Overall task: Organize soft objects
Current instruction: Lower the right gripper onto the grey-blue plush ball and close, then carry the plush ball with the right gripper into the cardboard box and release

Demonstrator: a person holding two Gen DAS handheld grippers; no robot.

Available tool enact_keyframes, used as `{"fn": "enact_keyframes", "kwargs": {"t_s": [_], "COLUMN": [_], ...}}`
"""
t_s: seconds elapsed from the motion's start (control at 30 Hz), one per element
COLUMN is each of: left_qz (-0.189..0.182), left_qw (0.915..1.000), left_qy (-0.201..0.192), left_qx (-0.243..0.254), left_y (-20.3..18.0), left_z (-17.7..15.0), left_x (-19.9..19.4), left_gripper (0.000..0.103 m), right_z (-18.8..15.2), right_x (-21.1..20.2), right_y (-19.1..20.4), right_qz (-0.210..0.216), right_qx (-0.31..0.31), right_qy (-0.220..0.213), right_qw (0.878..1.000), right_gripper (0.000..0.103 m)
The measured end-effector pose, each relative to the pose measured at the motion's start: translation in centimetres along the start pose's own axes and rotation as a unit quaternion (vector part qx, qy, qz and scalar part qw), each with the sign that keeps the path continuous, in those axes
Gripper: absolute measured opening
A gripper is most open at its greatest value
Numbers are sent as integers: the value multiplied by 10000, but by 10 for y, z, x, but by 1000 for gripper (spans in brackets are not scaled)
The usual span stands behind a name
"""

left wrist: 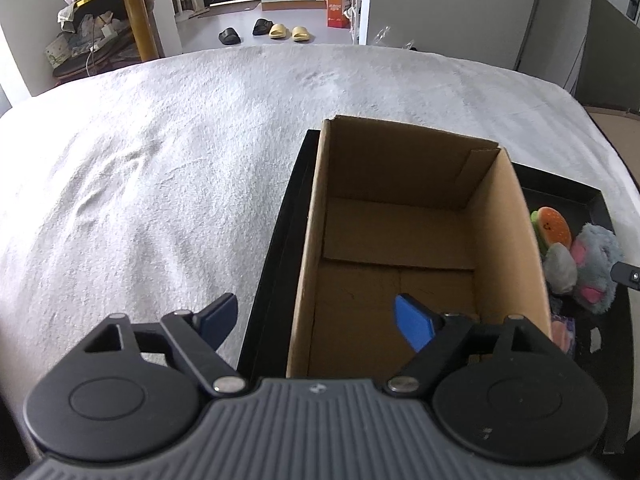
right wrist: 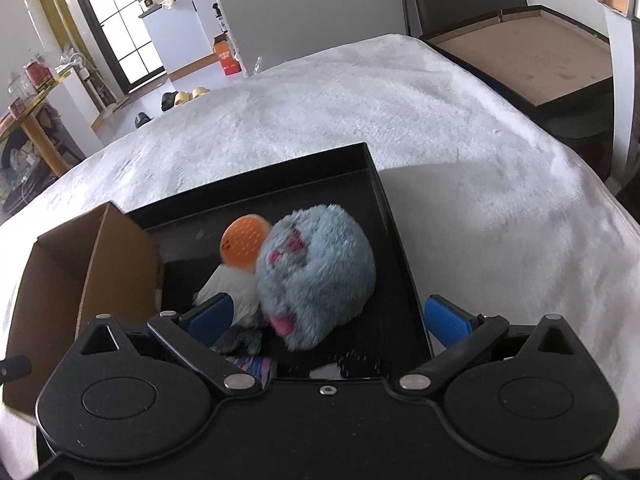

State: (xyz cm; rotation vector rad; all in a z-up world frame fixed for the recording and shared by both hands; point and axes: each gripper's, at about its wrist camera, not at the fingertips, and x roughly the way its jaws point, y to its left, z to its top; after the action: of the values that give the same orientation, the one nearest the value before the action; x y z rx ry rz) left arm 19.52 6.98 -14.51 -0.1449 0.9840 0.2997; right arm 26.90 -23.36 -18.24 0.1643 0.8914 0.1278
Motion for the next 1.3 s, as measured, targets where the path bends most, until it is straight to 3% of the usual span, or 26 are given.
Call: {"fn": "enact_keyframes", "kwargs": {"t_s": [0.2,0.37,0.57,0.6,0.63,0.67,0.77,1.3], "left_qz": [22,-17,-51,-99,-189,-280,-341,-783], "left_qw": [9999,9997,9995,9993,9991,9987,9988,9966], "left_qy": [104,168,141,113,118,129,74,44], "left_qx": [-114,-187,-293,-333,-368,-396,-346,-240], "left_y": [4,8,15,17,19,20,20,32], "left_z": [6,9,10,11,13,13,14,12], "left_x": [14,24,28,27,28,28,29,30], "left_gripper": [59,32,11,10,10,10,10,11], "right_z": [6,6,7,7,7,7,8,15], "right_x": [17,31,41,42,44,45,43,-6], "right_y": [0,4,14,14,14,14,13,38], "right_qz": [-8,-68,-146,-185,-222,-240,-43,-64], "right_qx": [-30,-119,-334,-357,-381,-404,-318,-650], "right_qy": [-30,50,68,56,50,76,81,-278], "right_qw": [10000,9999,9993,9992,9990,9989,9995,9975], "right_gripper": [103,103,103,102,92,76,63,60]}}
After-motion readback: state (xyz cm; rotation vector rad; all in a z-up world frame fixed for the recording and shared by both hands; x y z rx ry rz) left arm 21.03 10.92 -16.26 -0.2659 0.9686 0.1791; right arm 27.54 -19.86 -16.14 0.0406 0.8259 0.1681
